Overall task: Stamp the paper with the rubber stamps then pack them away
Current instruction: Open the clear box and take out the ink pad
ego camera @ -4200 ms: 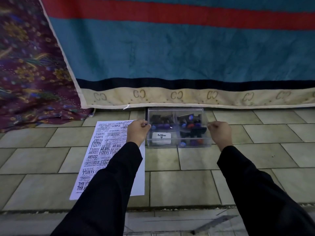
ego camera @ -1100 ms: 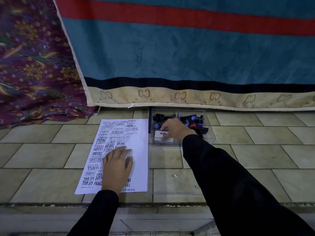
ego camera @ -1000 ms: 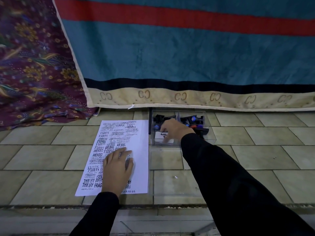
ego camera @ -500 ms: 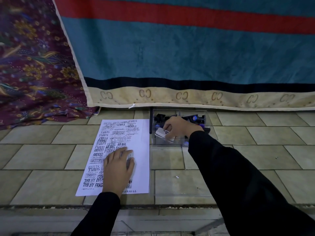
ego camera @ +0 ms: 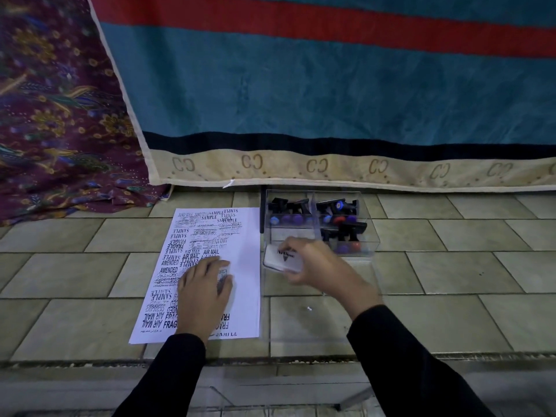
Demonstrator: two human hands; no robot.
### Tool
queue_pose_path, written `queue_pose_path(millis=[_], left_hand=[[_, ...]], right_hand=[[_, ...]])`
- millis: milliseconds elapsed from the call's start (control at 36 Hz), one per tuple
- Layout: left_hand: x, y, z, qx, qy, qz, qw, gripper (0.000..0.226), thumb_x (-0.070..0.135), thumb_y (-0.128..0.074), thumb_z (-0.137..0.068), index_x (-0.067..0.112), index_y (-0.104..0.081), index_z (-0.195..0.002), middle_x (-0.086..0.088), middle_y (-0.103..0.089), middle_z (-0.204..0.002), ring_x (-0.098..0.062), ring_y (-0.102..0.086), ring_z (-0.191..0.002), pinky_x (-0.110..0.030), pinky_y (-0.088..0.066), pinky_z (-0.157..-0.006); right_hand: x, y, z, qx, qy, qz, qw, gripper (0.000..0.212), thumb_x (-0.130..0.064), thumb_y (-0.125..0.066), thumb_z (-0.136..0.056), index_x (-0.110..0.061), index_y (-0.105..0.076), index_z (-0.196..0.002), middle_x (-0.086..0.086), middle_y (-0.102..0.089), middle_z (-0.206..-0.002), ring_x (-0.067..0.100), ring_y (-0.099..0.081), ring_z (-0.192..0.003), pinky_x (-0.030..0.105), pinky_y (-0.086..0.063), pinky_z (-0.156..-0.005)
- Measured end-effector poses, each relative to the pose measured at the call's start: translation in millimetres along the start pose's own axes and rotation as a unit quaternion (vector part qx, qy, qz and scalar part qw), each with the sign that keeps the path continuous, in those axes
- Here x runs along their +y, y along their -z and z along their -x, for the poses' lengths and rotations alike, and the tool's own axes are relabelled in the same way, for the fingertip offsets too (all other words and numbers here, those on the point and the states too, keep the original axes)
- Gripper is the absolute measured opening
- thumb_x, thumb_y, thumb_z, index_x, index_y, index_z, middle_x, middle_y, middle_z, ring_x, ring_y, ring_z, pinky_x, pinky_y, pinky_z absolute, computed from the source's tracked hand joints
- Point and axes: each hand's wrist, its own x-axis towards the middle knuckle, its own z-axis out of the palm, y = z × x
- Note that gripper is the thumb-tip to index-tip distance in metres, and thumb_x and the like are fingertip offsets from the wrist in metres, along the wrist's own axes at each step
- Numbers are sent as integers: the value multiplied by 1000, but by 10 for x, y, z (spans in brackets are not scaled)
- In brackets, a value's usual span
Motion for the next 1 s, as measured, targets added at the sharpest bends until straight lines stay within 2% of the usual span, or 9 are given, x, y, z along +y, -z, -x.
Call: queue_pose_path(millis=[111, 194, 333, 472, 556, 694, 778, 889, 1000], left_hand=[[38, 39, -29, -16, -17, -42, 999, 30, 27, -56, -94, 19, -61, -122, 1, -55, -130, -23, -51, -117, -41, -37, -101], [72, 54, -40, -26, -41, -89, 995, 32, 24, -54, -95, 16, -60, -126, -6, -56, -129, -26, -52, -114, -43, -40, -102], [94, 52, -30, -25, -39, -108, 993, 32, 26, -51, -96, 16, -58, -126, -6, -54, -129, -26, -50, -115, -42, -40, -101], [53, 46, -9, -42, -34, -80, 995, 38, 34, -50, -97, 17, -53, -131, -2, -47, -136, -22, -41, -124, -41, -31, -108], [43, 74, -23, -59, -35, -75, 995, 44, 39, -50, -95, 19, -50, -134, 0, -44, -138, -20, -38, -127, -40, -27, -109], [98, 128, -83, -70, -12, -67, 995, 46, 44, -52, -91, 23, -52, -132, 2, -45, -136, -18, -39, -127, -40, -28, -107], [174, 129, -98, -51, -6, -57, 997, 45, 45, -58, -88, 21, -58, -126, -2, -46, -138, -22, -38, -130, -43, -26, -109], [285, 83, -96, -32, -46, -33, 998, 44, 48, -61, -87, 24, -60, -124, 0, -45, -141, -21, -35, -135, -43, -22, -113], [332, 5, -101, -44, -59, -15, 997, 40, 46, -57, -91, 25, -59, -126, 3, -46, -142, -18, -35, -136, -43, -19, -117]], right_hand=[[74, -159, 82, -33, 3, 50, 998, 46, -21, -69, -80, -16, -54, -122, 3, -60, -124, 17, -56, -112, 27, -46, -91], [97, -210, 101, -34, 20, 75, 996, 45, -17, -66, -82, -14, -52, -125, 4, -56, -129, 18, -48, -120, 20, -35, -94], [86, -239, 100, -43, 28, 101, 994, 44, -17, -62, -84, -14, -50, -126, 3, -51, -133, 18, -42, -124, 25, -36, -100], [87, -236, 106, -37, 36, 111, 992, 42, -20, -62, -84, -14, -51, -124, 3, -52, -132, 18, -44, -122, 27, -37, -100], [104, -251, 126, -20, 44, 111, 993, 40, -22, -62, -85, -15, -54, -124, 1, -49, -133, 16, -41, -125, 24, -35, -103], [96, -240, 132, 7, 39, 82, 996, 38, -22, -62, -85, -16, -58, -123, -2, -50, -118, 12, -45, -114, 22, -41, -95], [80, -195, 107, 19, 38, 67, 997, 35, -22, -59, -87, -15, -58, -121, -1, -55, -114, 12, -48, -109, 22, -41, -91], [45, -119, 51, 49, 23, 58, 997, 17, -23, -55, -90, -17, -53, -106, 1, -60, -102, 16, -53, -98, 33, -47, -83], [23, -72, -43, 89, 46, 94, 990, 14, -21, -53, -92, -14, -60, -103, 2, -60, -103, 18, -50, -102, 32, -44, -88]])
